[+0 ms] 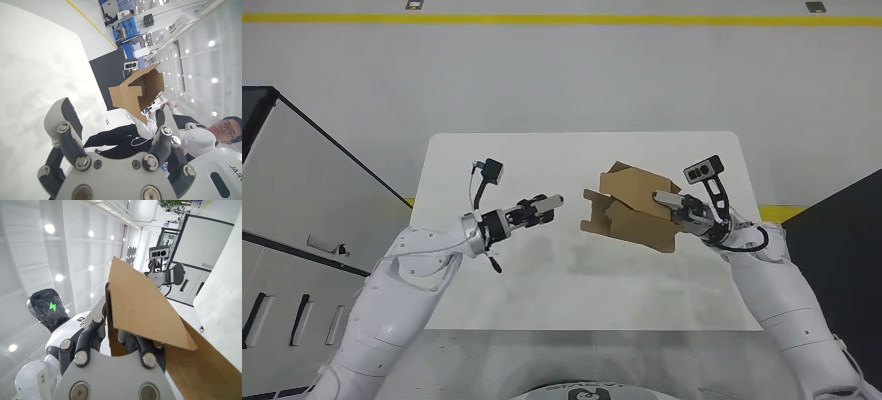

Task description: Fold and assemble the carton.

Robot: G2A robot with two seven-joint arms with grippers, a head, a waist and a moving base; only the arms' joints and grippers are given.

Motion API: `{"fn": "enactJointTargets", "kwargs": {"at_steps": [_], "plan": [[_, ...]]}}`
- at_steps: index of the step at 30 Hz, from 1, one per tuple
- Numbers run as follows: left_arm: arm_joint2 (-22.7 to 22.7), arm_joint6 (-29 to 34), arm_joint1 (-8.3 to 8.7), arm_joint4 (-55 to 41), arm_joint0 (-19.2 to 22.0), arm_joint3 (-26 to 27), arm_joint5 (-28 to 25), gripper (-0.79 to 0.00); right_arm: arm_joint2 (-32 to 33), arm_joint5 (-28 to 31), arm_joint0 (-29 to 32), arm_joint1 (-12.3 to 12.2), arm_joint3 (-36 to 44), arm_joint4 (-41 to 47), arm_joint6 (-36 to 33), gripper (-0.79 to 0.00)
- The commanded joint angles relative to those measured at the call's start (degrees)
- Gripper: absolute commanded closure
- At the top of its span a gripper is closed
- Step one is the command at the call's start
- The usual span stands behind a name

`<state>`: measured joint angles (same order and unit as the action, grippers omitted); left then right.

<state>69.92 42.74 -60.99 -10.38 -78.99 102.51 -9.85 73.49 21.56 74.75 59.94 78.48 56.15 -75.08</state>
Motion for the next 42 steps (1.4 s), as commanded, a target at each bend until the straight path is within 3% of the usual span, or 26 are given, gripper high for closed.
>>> {"fn": "enactJointTargets", "kwargs": {"at_steps": [1,9,12,13,14,16,25,29,42], "plan": [[-0.23,0.30,0.01,0.55,0.19,0.22,1.28,-0.785,0.09,0.60,-0.04,0.04,-0.28,-0.96,0.17,0.000],[-1.02,2.55,0.25,4.80,0.95,1.98,4.76,-0.767,0.16,3.01,-0.07,0.27,-0.69,-4.55,0.89,0.000],[-1.23,3.27,0.33,5.55,0.84,2.48,5.34,-0.628,0.11,3.85,0.18,0.42,-0.52,-5.18,1.85,0.000],[-1.29,3.75,0.38,6.09,0.86,2.69,5.51,-0.563,0.08,4.12,0.25,0.46,-0.46,-5.54,2.14,0.000],[-1.35,3.98,0.41,6.39,0.82,2.86,5.56,-0.443,0.11,4.44,0.31,0.49,-0.45,-5.93,2.55,0.000],[-1.57,4.61,0.46,6.70,0.78,3.08,5.85,-0.329,0.08,4.81,0.46,0.58,-0.23,-6.37,3.16,0.000],[-2.96,5.31,0.40,7.15,1.15,2.66,5.99,-0.145,0.09,5.32,0.82,0.81,0.47,-7.72,3.67,0.000],[-3.15,4.57,0.33,6.95,1.38,2.38,6.00,0.000,0.01,4.82,1.03,0.88,0.73,-7.27,2.55,0.000],[-2.97,1.89,0.14,5.47,1.79,1.58,4.17,0.000,0.37,0.18,1.39,0.85,-0.53,-4.82,-2.99,0.000]]}}
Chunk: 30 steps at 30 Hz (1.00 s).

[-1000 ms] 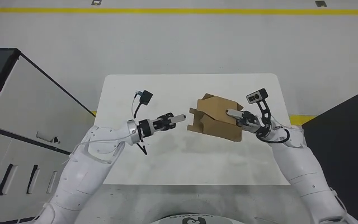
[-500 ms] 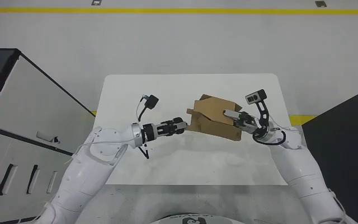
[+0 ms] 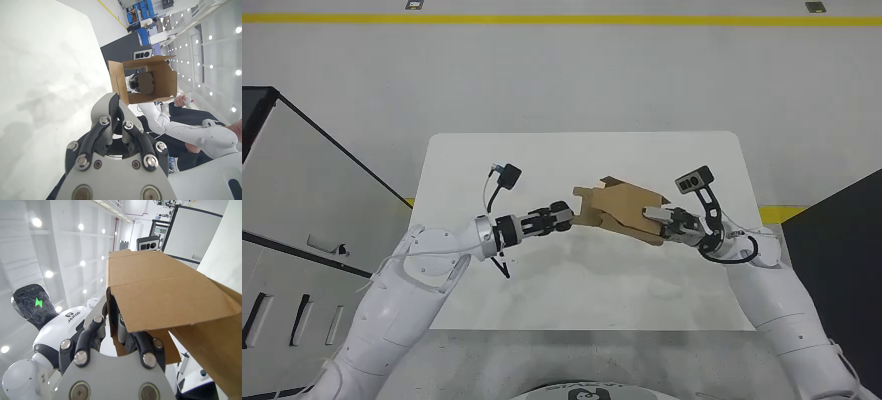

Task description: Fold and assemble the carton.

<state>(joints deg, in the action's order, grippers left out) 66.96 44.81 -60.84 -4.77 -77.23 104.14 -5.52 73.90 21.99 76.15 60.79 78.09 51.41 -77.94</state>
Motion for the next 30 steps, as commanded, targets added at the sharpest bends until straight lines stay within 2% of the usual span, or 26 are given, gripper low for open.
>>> {"fn": "enactJointTargets", "kwargs": {"at_steps": [1,13,14,15,16,17,24,30], "plan": [[-0.04,-0.20,-0.03,-0.26,0.06,-0.16,-0.19,0.000,-0.09,-0.51,-0.03,0.02,-0.24,-0.20,-0.26,0.000],[-0.57,-1.01,-0.23,-1.01,0.55,-0.77,-0.80,0.000,-0.12,-1.58,-0.05,0.29,-1.17,0.57,-0.58,0.000],[-0.60,-1.05,-0.24,-0.99,0.57,-0.80,-0.81,-0.182,0.09,-1.39,0.00,0.32,-1.40,0.88,-0.27,0.000],[-0.62,-1.07,-0.24,-0.99,0.60,-0.84,-0.82,-0.496,0.25,-1.31,0.09,0.35,-1.60,1.21,0.11,0.000],[-0.58,-1.08,-0.24,-0.89,0.64,-0.92,-0.83,-0.674,0.42,-1.28,0.15,0.38,-1.80,1.46,0.50,0.000],[-0.47,-1.21,-0.23,-0.77,0.68,-1.02,-0.91,-0.785,0.62,-1.18,0.17,0.39,-2.00,1.41,1.00,0.000],[0.85,-3.40,-0.09,1.23,0.42,-0.55,-2.21,-0.785,0.96,-1.79,0.42,0.55,-2.40,1.09,3.15,0.000],[2.07,-2.11,0.26,3.37,0.04,3.34,-2.44,-0.785,1.14,-1.77,0.46,0.68,-2.17,0.03,4.76,0.000]]}}
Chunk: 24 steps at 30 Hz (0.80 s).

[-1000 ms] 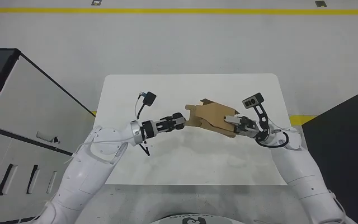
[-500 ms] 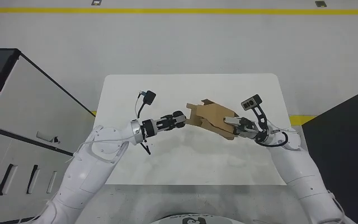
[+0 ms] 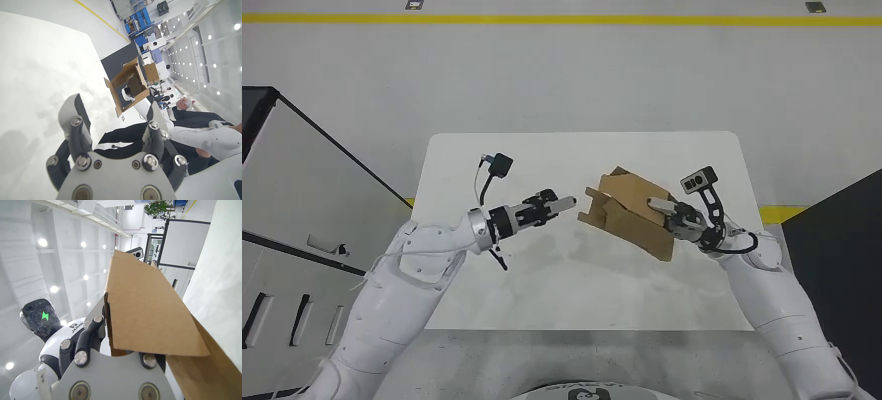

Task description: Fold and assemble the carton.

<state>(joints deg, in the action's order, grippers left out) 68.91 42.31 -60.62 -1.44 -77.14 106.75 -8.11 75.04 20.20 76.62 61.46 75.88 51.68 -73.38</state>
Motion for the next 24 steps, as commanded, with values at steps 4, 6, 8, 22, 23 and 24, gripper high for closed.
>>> {"fn": "enactJointTargets", "kwargs": {"at_steps": [4,6,8,22,23,24], "plan": [[-0.11,2.75,0.25,2.36,0.37,4.27,1.09,-0.785,0.03,0.02,0.09,0.11,0.20,-0.96,1.30,0.000],[0.03,3.15,0.37,4.71,0.72,4.95,1.03,-0.785,0.24,0.52,0.08,0.13,0.28,-1.17,1.89,0.000],[0.03,3.15,0.37,4.71,0.72,4.95,1.03,-0.785,0.24,0.52,0.08,0.13,0.28,-1.17,1.89,0.000],[-2.77,-4.22,0.59,32.83,2.43,11.46,-10.32,-0.785,0.04,-2.29,1.65,0.25,3.11,-3.81,6.70,0.000],[-2.89,-4.68,0.65,35.72,2.46,11.83,-10.97,-0.785,0.12,-2.26,1.68,0.24,3.18,-4.04,6.97,0.000],[-2.89,-4.68,0.65,35.72,2.46,11.83,-10.97,-0.785,0.12,-2.26,1.68,0.24,3.18,-4.04,6.97,0.000]]}}
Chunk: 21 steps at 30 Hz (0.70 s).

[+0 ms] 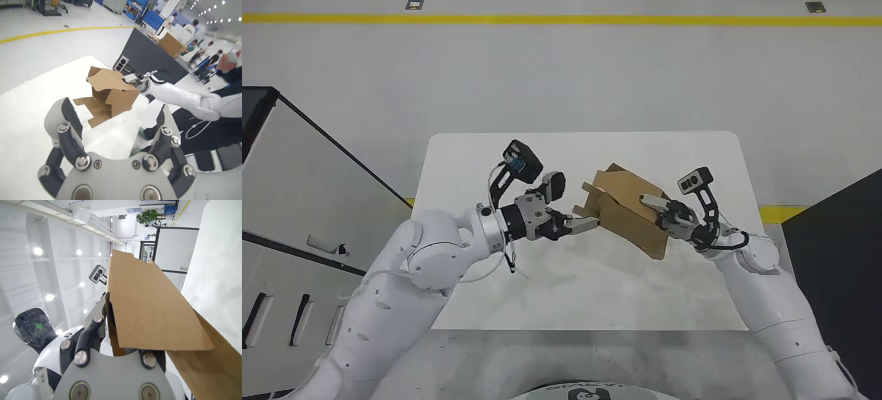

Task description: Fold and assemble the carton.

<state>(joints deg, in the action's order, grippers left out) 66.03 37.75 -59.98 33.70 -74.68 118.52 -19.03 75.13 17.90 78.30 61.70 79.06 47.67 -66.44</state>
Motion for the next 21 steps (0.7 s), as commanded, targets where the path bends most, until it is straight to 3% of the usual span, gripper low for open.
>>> {"fn": "enactJointTargets", "kwargs": {"at_steps": [1,14,21], "plan": [[-0.01,-0.12,0.01,0.58,-0.01,0.05,-0.05,-0.785,0.02,0.04,-0.01,0.00,0.00,-0.03,0.02,0.000],[-3.76,1.34,-0.05,8.90,1.37,0.08,-4.86,-0.785,-0.12,2.74,0.66,0.15,2.58,-1.44,-0.93,0.000],[-5.12,0.38,-0.27,12.54,2.03,0.07,-4.17,-0.493,-0.10,4.41,0.49,0.25,2.53,-1.72,-2.51,0.000]]}}
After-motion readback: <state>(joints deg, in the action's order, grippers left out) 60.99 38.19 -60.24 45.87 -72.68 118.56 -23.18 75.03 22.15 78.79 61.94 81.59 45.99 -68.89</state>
